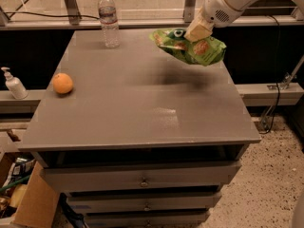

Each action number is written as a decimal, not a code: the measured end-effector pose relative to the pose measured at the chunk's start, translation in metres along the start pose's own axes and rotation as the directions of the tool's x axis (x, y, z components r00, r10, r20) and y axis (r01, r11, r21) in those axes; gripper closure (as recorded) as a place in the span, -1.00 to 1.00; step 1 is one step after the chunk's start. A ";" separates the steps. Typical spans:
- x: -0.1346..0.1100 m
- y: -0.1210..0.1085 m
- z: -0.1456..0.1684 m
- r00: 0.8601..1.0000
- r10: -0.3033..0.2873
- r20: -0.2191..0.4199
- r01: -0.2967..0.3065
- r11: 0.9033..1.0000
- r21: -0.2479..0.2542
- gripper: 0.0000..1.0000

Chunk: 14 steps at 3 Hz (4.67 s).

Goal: Move green rice chip bag near water bottle

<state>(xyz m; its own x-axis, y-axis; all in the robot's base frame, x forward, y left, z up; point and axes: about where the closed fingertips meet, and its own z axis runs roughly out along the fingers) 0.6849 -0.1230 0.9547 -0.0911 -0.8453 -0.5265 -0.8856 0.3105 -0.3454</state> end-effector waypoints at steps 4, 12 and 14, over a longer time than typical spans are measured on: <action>-0.051 -0.035 0.076 0.989 -0.134 0.063 0.131 0.990 0.043 1.00; -0.105 -0.038 0.149 0.987 -0.104 0.119 0.115 0.989 -0.092 -0.25; -0.119 -0.032 0.130 0.961 0.014 0.277 0.031 0.987 -0.159 -1.00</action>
Offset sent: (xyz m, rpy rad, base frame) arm 0.0562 0.0420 -0.0052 0.0617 -0.1407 0.0496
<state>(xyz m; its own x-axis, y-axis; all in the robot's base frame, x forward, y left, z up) 0.7829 0.0245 0.9275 0.0263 -0.6872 -0.7260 -0.9491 0.2108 -0.2340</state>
